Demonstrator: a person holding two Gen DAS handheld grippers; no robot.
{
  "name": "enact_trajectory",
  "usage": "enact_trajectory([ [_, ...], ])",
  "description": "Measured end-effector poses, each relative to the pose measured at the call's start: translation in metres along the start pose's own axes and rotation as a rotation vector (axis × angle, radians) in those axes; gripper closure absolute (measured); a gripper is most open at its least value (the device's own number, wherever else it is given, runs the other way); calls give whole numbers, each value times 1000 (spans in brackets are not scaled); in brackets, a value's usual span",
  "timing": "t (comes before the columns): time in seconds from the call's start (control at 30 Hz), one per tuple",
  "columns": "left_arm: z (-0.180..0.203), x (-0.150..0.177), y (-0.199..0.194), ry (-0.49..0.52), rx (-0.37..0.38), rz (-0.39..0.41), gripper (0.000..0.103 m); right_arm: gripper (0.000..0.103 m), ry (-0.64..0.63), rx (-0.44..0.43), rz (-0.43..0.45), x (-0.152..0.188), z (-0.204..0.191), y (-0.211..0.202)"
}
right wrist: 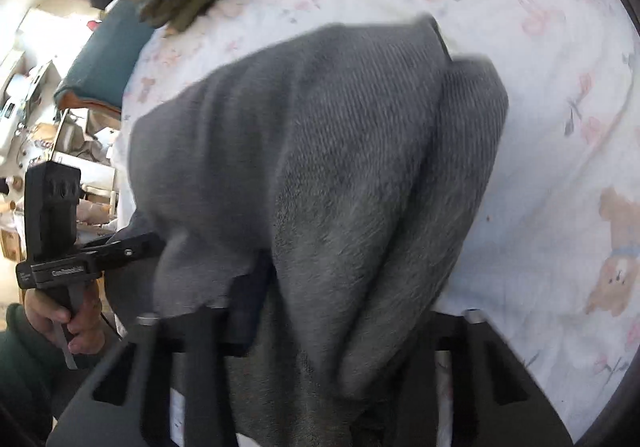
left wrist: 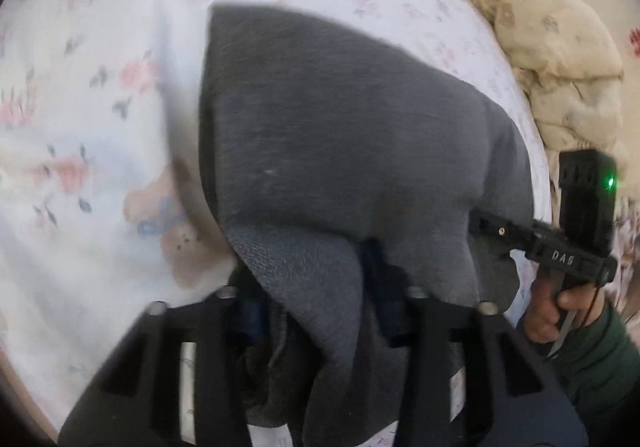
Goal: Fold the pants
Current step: 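Lift the folded pants with both grippers and carry them toward the clothes stack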
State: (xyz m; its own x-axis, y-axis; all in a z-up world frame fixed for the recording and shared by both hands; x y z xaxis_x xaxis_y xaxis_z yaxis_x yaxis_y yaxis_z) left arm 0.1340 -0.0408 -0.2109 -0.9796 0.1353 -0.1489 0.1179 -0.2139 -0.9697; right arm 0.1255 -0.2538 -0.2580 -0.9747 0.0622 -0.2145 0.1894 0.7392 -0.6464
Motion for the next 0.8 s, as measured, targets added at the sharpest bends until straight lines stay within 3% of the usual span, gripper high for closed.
enact_trajectory([
  [0.1, 1, -5, -31, -53, 23, 35, 80, 78, -52, -9, 32, -6, -17, -12],
  [0.2, 2, -18, -83, -36, 22, 145, 80, 79, -92, -51, 85, -23, -45, -32],
  [0.33, -15, -67, -144, -82, 32, 272, 80, 79, -180, -121, 163, -80, -98, -57],
  [0.47, -55, -172, -187, -116, -10, 402, 80, 79, -302, -107, 176, -182, -153, -52],
  [0.6, -94, -276, -197, -111, -101, 475, 80, 79, -414, -9, 186, -308, -199, -27],
  [0.67, -119, -330, -192, -173, -118, 485, 79, 79, -453, 44, 186, -365, -216, -8],
  [0.8, -161, -398, -162, -223, -133, 463, 78, 78, -434, 94, 177, -454, -214, 32],
])
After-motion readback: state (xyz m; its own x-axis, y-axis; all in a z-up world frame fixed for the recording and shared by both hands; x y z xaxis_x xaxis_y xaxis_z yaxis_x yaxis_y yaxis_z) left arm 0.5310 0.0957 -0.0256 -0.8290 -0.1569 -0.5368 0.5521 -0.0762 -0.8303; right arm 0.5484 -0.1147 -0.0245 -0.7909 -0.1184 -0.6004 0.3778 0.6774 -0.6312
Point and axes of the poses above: each gripper's, at about its wrist camera, not at the fingertips, and y roughly the way its jaws point, z to its right, x to its underside, the point moved 8 cm from there along y, roughly the way its jaws point, and after that the axes turned 14 degrees about -x, right-handed, at the moved point
